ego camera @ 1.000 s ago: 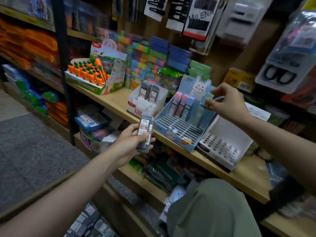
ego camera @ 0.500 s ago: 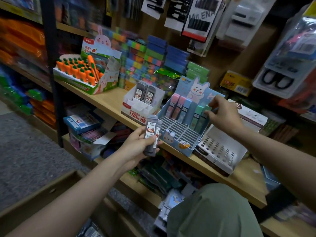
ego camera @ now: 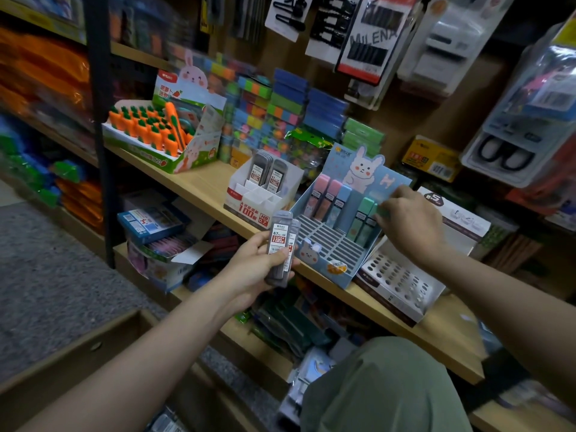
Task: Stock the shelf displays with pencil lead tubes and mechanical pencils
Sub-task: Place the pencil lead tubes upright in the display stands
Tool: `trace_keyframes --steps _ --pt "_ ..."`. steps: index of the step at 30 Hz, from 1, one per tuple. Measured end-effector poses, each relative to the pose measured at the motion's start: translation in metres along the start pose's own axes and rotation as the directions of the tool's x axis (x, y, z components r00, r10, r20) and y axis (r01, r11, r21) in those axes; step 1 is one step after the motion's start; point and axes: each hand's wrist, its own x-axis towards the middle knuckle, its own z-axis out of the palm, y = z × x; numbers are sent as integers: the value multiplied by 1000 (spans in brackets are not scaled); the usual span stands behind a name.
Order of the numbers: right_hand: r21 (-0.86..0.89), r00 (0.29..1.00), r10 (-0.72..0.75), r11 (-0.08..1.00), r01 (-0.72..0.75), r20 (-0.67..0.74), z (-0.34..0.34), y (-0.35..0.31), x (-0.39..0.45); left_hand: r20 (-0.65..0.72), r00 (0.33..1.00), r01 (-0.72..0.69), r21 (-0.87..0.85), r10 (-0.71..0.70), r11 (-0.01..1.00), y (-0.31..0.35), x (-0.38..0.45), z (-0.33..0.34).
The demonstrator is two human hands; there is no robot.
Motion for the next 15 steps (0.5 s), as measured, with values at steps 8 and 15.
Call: trace_keyframes --steps 8,15 --pt "8 998 56 998 -57 23 12 -3 -2 0 1000 -3 -18 3 1000 4 -5 0" --pt "358 1000 3 934 -6 9 1 -36 1 -12 1000 -27 -5 27 1000 14 -9 -8"
